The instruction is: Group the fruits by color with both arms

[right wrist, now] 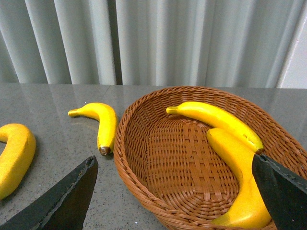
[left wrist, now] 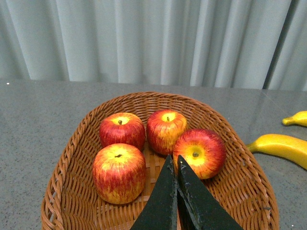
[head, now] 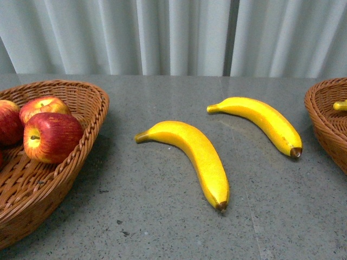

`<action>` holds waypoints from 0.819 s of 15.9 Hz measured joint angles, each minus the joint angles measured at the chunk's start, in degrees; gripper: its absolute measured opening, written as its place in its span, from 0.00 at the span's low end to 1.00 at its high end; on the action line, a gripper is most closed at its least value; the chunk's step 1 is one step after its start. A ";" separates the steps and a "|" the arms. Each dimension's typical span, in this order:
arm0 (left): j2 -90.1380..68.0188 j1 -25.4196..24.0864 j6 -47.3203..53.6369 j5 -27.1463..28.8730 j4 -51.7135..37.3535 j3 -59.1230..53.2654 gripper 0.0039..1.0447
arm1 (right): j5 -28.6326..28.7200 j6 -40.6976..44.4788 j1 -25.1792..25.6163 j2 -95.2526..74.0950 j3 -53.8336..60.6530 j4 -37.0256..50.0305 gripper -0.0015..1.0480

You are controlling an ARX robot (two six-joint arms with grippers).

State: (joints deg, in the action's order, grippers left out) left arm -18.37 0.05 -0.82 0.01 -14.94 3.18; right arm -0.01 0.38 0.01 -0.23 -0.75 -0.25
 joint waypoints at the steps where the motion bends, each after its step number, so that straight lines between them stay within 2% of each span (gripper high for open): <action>1: 1.11 0.00 0.00 0.02 0.63 -0.35 0.01 | 0.00 0.00 0.00 0.00 0.00 0.00 0.94; 4: 4.35 0.00 0.00 0.00 0.42 -2.32 0.01 | 0.00 0.00 0.00 0.00 0.00 0.00 0.94; 8: 8.26 0.00 0.00 0.00 4.90 -2.36 0.01 | 0.00 0.00 0.00 0.00 0.00 0.00 0.94; 9: 10.47 0.00 0.02 0.07 7.87 -2.25 0.01 | 0.00 0.00 0.00 0.00 0.00 0.00 0.94; 10: 16.41 0.00 0.02 0.04 15.80 -2.32 0.01 | 0.00 0.00 0.00 0.00 0.00 0.00 0.94; 13: 17.79 -0.04 0.04 -0.02 15.41 -2.32 0.01 | 0.00 0.00 0.00 0.00 0.00 -0.04 0.94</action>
State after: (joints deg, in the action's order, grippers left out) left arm -0.58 0.01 -0.78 -0.01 0.47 0.86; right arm -0.01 0.38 0.01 -0.23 -0.75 -0.30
